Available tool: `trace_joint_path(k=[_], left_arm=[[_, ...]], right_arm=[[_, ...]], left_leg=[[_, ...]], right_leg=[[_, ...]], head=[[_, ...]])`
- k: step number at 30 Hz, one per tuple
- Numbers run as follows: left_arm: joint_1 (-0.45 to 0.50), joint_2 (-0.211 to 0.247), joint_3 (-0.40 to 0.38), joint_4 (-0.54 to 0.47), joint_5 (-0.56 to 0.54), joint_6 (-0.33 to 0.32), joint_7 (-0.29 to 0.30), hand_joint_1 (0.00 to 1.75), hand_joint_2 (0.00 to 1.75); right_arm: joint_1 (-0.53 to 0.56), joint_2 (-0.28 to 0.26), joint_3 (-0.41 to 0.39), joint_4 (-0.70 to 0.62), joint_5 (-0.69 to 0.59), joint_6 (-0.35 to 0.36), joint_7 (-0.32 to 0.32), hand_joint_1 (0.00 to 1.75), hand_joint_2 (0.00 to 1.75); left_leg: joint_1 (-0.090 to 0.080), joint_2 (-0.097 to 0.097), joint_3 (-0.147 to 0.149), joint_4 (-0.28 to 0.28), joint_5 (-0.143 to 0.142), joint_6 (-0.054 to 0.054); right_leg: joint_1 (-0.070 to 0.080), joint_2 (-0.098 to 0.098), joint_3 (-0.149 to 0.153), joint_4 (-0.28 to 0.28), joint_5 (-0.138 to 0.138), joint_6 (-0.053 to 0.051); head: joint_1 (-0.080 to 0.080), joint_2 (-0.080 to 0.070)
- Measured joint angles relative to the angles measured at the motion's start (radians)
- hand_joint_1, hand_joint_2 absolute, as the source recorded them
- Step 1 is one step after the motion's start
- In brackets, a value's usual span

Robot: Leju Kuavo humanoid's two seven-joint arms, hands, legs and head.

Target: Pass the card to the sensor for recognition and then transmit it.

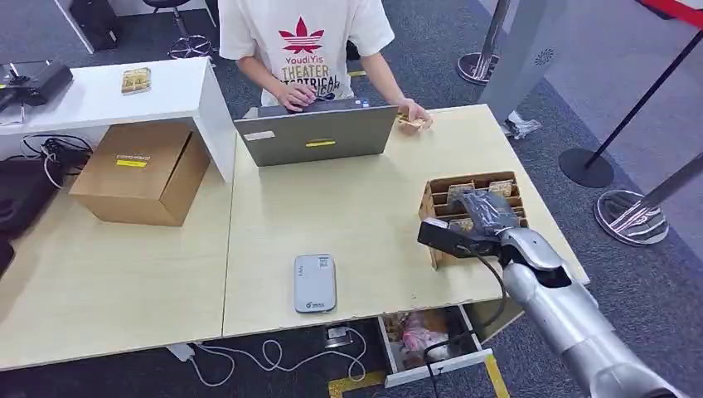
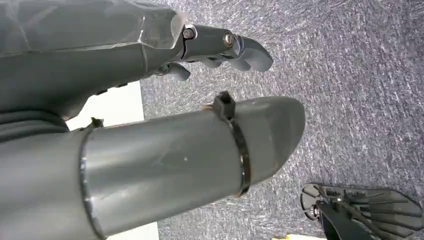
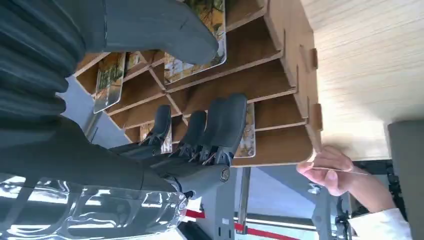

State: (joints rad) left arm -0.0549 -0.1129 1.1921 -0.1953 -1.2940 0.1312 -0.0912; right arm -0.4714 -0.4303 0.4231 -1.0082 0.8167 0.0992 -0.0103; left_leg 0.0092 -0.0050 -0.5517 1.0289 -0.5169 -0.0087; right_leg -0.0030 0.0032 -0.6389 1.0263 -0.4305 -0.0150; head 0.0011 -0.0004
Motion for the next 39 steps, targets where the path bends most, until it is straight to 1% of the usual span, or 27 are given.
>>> trace_joint_path(k=[1, 6, 10, 11, 15, 18, 20, 22, 23, 27, 28, 29, 30, 31, 32, 34, 37, 39], left_arm=[[0.0, 0.0, 0.0, 0.0, 0.0, 0.0, 0.0, 0.0, 0.0], [0.0, 0.0, 0.0, 0.0, 0.0, 0.0, 0.0, 0.0, 0.0], [0.0, 0.0, 0.0, 0.0, -0.002, 0.0, 0.0, 0.0, 0.0], [0.0, 0.0, 0.0, 0.0, -0.002, -0.003, 0.0, 0.0, 0.0], [0.0, 0.0, 0.0, 0.0, -0.007, -0.006, -0.003, 0.0, 0.0], [0.0, 0.002, 0.0, 0.0, -0.009, -0.006, -0.003, 0.0, 0.0], [0.0, 0.003, 0.0, 0.0, -0.009, -0.006, -0.003, 0.0, 0.0], [0.0, 0.003, 0.0, 0.0, -0.009, -0.006, -0.003, 0.0, 0.0], [-0.001, 0.004, 0.0, 0.0, -0.009, -0.006, -0.003, 0.0, 0.0], [0.0, 0.006, 0.0, 0.0, -0.009, -0.006, -0.003, 0.0, 0.0], [0.0, 0.006, 0.0, 0.0, -0.009, -0.006, -0.004, 0.0, 0.0], [0.0, 0.006, 0.0, 0.0, -0.009, -0.006, -0.004, 0.0, 0.0], [0.0, 0.006, 0.0, 0.0, -0.009, -0.006, -0.005, 0.0, 0.0], [0.0, 0.006, 0.0, 0.0, -0.009, -0.006, -0.005, 0.0, 0.0], [0.0, 0.006, 0.0, 0.0, -0.009, -0.006, -0.005, 0.0, 0.0], [0.0, 0.007, 0.0, 0.0, -0.01, -0.006, -0.006, 0.0, 0.0], [-0.001, 0.007, 0.0, 0.0, -0.011, -0.006, -0.006, 0.0, 0.0], [-0.001, 0.007, 0.0, 0.0, -0.013, -0.007, -0.006, 0.0, 0.0]], right_arm=[[-0.001, -0.003, 0.002, 0.0, 0.003, -0.001, 0.003, 0.84, 1.75], [-0.022, -0.012, 0.017, 0.008, 0.016, 0.0, 0.015, 0.73, 1.75], [-0.034, -0.018, 0.027, 0.016, 0.02, 0.01, 0.017, 0.77, 1.75], [-0.034, -0.02, 0.03, 0.017, 0.02, 0.01, 0.017, 0.8, 1.75], [-0.033, -0.027, 0.039, 0.017, 0.017, 0.011, 0.021, 0.75, 1.75], [-0.03, -0.036, 0.041, 0.016, 0.014, 0.021, 0.027, 0.77, 1.75], [-0.027, -0.042, 0.042, 0.016, 0.012, 0.029, 0.027, 0.82, 1.75], [-0.027, -0.045, 0.042, 0.016, 0.011, 0.034, 0.026, 0.79, 1.75], [-0.027, -0.047, 0.042, 0.016, 0.011, 0.037, 0.024, 0.86, 1.75], [-0.03, -0.052, 0.043, 0.016, 0.011, 0.048, 0.02, 0.87, 1.75], [-0.031, -0.053, 0.044, 0.016, 0.011, 0.05, 0.019, 0.94, 1.75], [-0.033, -0.054, 0.045, 0.017, 0.011, 0.053, 0.018, 1.12, 1.75], [-0.034, -0.055, 0.045, 0.017, 0.011, 0.056, 0.017, 1.12, 1.75], [-0.036, -0.056, 0.046, 0.017, 0.011, 0.058, 0.016, 1.27, 1.75], [-0.038, -0.057, 0.046, 0.017, 0.011, 0.061, 0.016, 1.31, 1.75], [-0.042, -0.06, 0.047, 0.021, 0.009, 0.064, 0.012, 1.29, 1.75], [-0.046, -0.063, 0.047, 0.026, 0.004, 0.066, 0.009, 1.33, 1.75], [-0.047, -0.066, 0.047, 0.029, 0.002, 0.066, 0.007, 1.31, 1.75]], left_leg=[[0.0, 0.0, 0.0, 0.0, 0.0, 0.0], [0.0, 0.0, 0.0, 0.0, 0.0, 0.0], [0.0, 0.0, 0.0, 0.0, 0.0, 0.0], [0.0, 0.0, 0.0, 0.0, 0.0, 0.0], [0.0, 0.0, 0.0, 0.0, 0.0, 0.0], [0.0, 0.0, 0.0, 0.0, 0.0, 0.0], [0.0, 0.0, 0.0, 0.0, 0.0, 0.0], [0.0, 0.0, 0.0, 0.0, 0.0, 0.0], [0.0, 0.0, 0.0, 0.0, 0.0, 0.0], [0.0, 0.0, 0.0, 0.0, 0.0, 0.0], [0.0, 0.0, 0.0, 0.0, 0.0, 0.0], [0.0, 0.0, 0.0, 0.0, 0.0, 0.0], [0.0, 0.0, 0.0, 0.0, 0.0, 0.0], [0.0, 0.0, 0.0, 0.0, 0.0, 0.0], [0.0, -0.001, 0.0, 0.0, 0.0, 0.0], [0.0, -0.001, 0.0, 0.0, 0.0, 0.0], [0.0, -0.001, 0.0, 0.0, 0.0, 0.0], [0.0, -0.001, 0.0, 0.0, 0.0, 0.0]], right_leg=[[0.0, 0.0, 0.0, 0.0, 0.0, 0.0], [0.0, 0.0, 0.0, 0.0, 0.0, 0.0], [0.0, 0.0, 0.0, 0.0, 0.0, 0.0], [0.0, 0.0, 0.0, 0.0, 0.0, 0.0], [0.0, 0.0, 0.0, 0.0, 0.0, 0.0], [0.0, 0.0, 0.0, 0.0, 0.0, 0.0], [0.0, 0.0, 0.0, 0.0, 0.0, 0.0], [0.0, 0.0, 0.0, 0.0, 0.0, 0.0], [0.0, 0.0, 0.0, 0.0, 0.0, 0.0], [0.0, 0.0, 0.0, 0.0, 0.0, 0.0], [0.0, 0.0, 0.0, 0.0, 0.0, 0.0], [0.0, 0.0, 0.0, 0.0, 0.0, 0.0], [0.0, 0.0, 0.0, 0.0, 0.0, 0.0], [0.0, 0.0, 0.0, 0.0, 0.0, 0.0], [0.0, 0.0, 0.0, 0.0, 0.0, 0.0], [0.0, 0.0, 0.0, 0.0, 0.0, 0.0], [0.0, 0.0, 0.0, 0.0, 0.0, 0.0], [0.0, 0.0, 0.0, 0.0, 0.0, 0.0]], head=[[0.0, 0.0], [0.0, 0.0], [0.0, 0.0], [0.0, 0.0], [0.0, 0.0], [0.0, 0.0], [0.0, 0.0], [0.0, 0.0], [0.0, 0.0], [0.0, 0.0], [0.0, 0.0], [0.0, 0.0], [0.0, 0.0], [0.0, 0.0], [0.0, 0.0], [0.0, 0.0], [0.0, 0.0], [0.0, 0.0]])
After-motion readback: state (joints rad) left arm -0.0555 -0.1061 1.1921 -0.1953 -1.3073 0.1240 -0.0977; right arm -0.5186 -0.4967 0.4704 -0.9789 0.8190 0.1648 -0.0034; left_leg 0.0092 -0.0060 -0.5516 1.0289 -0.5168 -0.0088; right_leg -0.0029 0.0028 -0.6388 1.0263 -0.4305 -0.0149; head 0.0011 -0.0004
